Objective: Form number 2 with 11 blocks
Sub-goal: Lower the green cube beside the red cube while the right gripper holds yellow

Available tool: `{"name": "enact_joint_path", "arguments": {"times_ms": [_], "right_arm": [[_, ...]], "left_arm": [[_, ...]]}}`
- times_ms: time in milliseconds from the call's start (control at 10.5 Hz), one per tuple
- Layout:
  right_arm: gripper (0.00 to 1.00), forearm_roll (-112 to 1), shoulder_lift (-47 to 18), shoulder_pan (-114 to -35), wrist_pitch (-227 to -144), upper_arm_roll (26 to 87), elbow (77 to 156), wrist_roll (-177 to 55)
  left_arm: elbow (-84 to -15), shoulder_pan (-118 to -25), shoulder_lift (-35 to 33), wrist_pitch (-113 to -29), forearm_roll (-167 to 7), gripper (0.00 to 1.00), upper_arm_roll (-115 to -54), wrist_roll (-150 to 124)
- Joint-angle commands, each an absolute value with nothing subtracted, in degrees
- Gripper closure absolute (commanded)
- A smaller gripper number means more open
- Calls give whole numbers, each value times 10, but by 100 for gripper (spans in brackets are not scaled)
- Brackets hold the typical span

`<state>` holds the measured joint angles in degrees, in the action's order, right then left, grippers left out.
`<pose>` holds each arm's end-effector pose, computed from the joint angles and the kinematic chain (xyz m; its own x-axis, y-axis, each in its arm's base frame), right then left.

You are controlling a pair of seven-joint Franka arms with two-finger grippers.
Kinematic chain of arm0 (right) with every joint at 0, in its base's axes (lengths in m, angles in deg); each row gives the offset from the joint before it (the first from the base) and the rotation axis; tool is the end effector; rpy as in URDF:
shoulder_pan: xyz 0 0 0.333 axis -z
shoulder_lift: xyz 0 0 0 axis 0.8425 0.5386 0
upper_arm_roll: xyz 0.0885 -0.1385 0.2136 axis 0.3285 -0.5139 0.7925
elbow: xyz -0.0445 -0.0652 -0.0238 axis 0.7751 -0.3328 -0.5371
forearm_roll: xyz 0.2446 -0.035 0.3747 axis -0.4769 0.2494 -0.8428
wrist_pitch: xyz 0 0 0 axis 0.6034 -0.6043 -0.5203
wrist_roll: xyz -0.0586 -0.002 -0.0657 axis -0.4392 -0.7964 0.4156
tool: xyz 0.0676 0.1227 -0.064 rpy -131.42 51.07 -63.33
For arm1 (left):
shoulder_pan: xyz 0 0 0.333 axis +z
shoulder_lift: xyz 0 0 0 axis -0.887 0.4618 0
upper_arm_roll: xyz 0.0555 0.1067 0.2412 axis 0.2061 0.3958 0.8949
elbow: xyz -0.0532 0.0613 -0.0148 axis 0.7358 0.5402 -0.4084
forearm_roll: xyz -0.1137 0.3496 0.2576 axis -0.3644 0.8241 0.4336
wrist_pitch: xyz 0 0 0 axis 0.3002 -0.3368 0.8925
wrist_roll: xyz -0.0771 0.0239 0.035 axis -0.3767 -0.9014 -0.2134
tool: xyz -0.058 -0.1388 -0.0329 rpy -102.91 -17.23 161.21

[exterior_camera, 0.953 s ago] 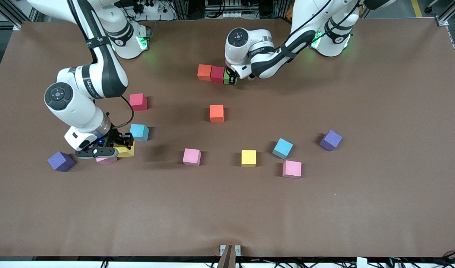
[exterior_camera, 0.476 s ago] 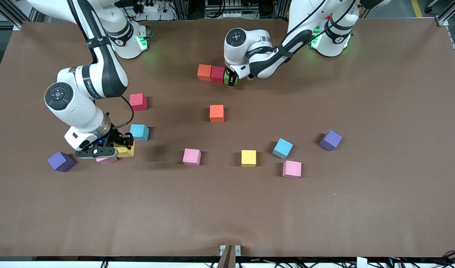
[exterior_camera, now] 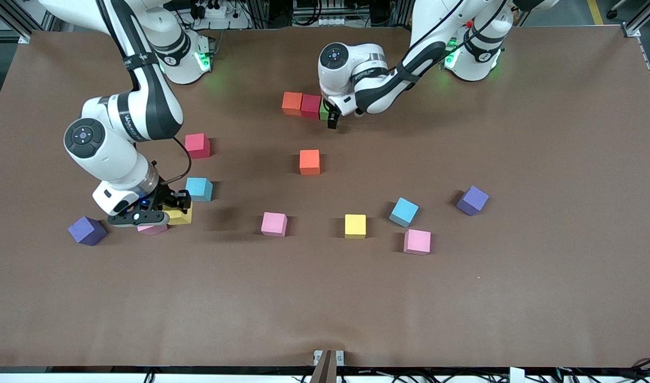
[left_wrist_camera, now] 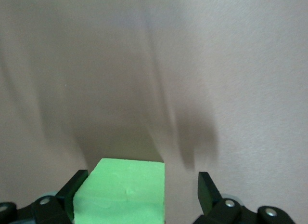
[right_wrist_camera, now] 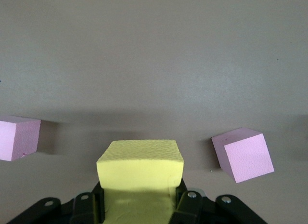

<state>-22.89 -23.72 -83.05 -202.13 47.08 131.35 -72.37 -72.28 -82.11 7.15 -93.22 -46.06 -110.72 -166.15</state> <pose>0.6330 0.1256 0.2299 0.9954 0.0431 0.0859 0.0441 -0.9990 -0.0097 0.2056 -0.5297 0.0635 0.1826 0.9832 0.0014 0.9712 -0.1802 -0.1561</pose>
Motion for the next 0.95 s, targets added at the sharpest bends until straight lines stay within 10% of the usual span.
{"name": "enact_joint_path", "arguments": {"times_ms": [0,858], "right_arm": [[59,-229,-233,-833,-2021,470,1307,-730],[60,-233,-233,-841,-2020,470,1307,-737]], "left_arm": [[-719,-822,48,-883,-424,0,-1125,-1788],[-630,-645,37,-746,-400,0,-1232,-1587]]}}
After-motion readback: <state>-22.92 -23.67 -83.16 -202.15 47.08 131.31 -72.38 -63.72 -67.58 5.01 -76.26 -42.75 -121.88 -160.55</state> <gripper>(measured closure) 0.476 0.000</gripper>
